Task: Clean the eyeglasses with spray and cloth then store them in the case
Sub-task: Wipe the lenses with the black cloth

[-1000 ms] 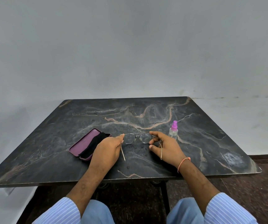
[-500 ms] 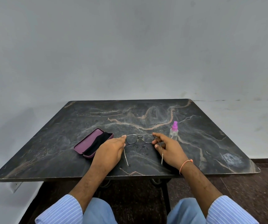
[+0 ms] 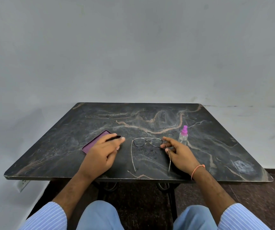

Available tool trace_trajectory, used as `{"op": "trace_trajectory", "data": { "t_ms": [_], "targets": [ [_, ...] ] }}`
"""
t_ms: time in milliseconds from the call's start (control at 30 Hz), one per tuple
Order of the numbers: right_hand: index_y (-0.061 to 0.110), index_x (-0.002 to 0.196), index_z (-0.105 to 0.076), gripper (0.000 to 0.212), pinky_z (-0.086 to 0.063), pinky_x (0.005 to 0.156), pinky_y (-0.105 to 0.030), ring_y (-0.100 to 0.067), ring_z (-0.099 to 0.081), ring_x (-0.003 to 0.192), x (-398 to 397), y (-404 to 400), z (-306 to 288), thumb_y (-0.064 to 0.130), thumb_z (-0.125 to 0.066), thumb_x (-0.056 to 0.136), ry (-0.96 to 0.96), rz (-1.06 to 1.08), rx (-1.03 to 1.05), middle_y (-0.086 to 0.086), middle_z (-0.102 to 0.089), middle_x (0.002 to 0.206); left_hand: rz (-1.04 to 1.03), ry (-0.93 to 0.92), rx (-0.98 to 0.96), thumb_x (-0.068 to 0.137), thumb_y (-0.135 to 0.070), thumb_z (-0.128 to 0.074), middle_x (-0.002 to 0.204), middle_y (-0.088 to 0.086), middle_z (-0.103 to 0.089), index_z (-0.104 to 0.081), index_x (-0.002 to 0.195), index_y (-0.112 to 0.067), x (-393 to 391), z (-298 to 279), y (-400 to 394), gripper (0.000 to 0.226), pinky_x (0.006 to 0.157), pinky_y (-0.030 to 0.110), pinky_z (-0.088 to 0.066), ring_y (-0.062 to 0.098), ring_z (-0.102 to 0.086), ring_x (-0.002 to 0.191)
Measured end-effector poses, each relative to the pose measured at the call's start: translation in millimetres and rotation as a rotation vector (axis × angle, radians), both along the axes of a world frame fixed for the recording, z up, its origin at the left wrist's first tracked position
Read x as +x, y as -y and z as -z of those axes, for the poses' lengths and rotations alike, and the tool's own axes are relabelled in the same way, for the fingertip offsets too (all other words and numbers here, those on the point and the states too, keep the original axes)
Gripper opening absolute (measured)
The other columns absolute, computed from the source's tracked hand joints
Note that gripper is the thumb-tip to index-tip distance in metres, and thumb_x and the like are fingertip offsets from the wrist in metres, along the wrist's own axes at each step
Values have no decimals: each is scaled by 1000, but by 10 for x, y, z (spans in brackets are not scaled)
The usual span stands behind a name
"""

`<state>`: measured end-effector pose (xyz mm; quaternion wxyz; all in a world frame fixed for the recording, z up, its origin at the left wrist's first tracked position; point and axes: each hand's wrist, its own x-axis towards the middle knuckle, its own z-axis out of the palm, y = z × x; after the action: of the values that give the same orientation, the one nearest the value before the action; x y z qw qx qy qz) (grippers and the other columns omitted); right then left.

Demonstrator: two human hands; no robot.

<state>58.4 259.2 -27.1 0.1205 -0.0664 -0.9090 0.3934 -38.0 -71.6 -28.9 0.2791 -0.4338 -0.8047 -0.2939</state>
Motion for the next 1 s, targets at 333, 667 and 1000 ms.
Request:
{"op": "trace_trajectory", "data": {
  "t_ms": [333, 667, 1000],
  "targets": [
    [23, 141, -63, 54, -59, 79, -23, -5, -70, 74, 101, 38, 51, -10, -52, 99, -177, 150, -103, 12, -73, 115, -288, 307, 177, 104, -13, -68, 153, -4, -61, -60, 151, -22, -349, 59, 454, 48, 123, 42, -38, 20, -50, 148],
    [24, 131, -71, 30, -50, 85, -13, 0, -63, 83, -232, 663, -691, 16, -66, 102, -357, -67, 309, 11, -65, 116, -288, 641, 182, 82, -68, -73, 167, -15, -41, -45, 156, -43, -386, 48, 507, 84, 124, 47, -38, 12, -44, 150],
    [21, 108, -76, 41, -55, 83, -40, -31, -68, 110, -976, 1966, -681, 57, -58, 99, 61, -197, 772, -5, -69, 113, -199, 743, 370, 104, -20, -68, 155, -7, -58, -55, 146, -44, -397, 58, 500, 50, 113, 42, -55, 13, -64, 132]
  ]
}}
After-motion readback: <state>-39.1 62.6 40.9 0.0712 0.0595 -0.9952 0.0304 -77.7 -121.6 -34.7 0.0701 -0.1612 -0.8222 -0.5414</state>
